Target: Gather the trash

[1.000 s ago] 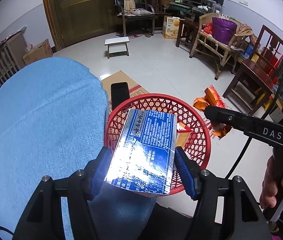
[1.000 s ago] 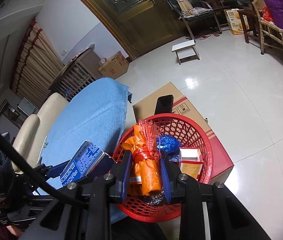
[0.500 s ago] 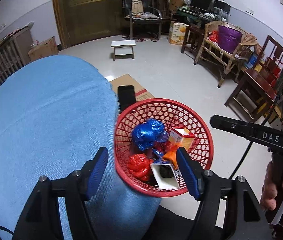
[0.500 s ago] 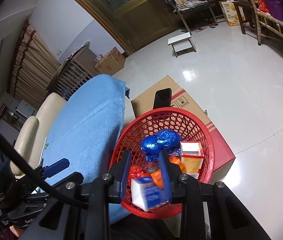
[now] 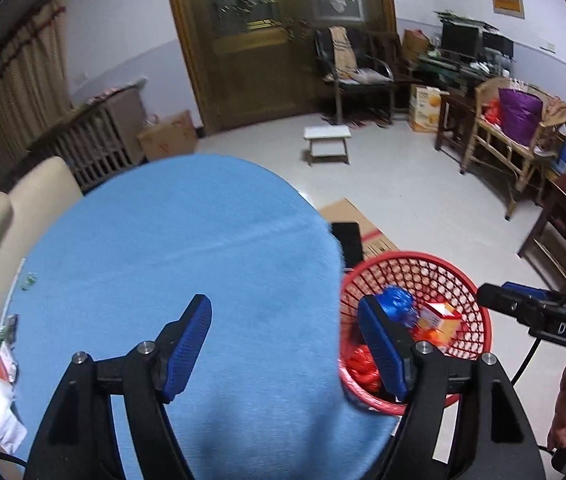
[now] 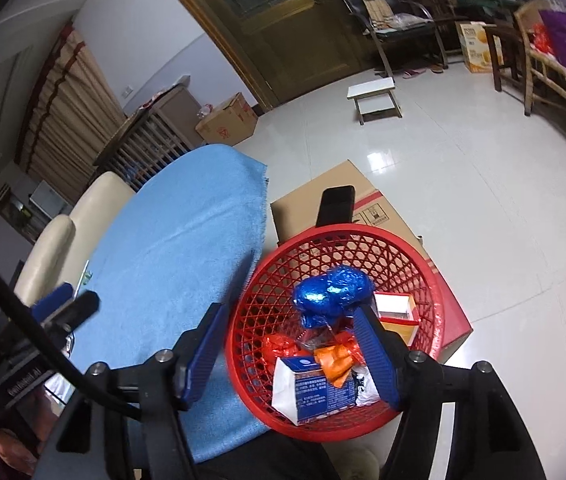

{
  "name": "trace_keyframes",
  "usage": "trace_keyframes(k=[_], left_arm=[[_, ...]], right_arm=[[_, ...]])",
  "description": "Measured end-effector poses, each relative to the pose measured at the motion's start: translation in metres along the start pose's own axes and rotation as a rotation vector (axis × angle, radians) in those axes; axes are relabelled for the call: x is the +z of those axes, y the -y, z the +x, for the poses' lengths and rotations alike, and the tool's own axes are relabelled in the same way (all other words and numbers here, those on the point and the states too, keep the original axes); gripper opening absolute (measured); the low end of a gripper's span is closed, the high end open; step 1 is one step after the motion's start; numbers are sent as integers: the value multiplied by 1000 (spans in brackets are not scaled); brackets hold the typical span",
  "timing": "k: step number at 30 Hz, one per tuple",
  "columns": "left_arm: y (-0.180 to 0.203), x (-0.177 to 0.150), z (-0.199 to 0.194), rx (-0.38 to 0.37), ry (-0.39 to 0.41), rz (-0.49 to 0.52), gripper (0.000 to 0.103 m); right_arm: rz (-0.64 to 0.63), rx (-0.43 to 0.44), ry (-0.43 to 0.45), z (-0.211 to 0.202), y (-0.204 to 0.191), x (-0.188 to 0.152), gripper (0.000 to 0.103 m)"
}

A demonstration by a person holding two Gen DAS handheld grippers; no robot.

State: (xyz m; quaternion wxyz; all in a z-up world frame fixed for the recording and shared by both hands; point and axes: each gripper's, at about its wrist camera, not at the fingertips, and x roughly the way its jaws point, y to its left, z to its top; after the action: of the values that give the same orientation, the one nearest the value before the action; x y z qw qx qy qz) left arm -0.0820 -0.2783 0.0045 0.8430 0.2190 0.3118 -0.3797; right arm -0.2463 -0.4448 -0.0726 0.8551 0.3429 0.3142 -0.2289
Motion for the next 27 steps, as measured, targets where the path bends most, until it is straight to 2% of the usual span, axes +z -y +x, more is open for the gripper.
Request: trace_keyframes(k=[7, 17, 27], left_arm=[[-18, -1, -23, 109, 42, -18, 76], [-45, -9, -49, 136, 66, -104, 76], [-62, -17, -57, 148, 79, -149, 76]], right_arm=[[-106, -27, 47, -11, -31, -1, 70], [-282, -70, 172, -40, -85, -9, 70], [-336, -61, 163, -38, -113, -17, 70]])
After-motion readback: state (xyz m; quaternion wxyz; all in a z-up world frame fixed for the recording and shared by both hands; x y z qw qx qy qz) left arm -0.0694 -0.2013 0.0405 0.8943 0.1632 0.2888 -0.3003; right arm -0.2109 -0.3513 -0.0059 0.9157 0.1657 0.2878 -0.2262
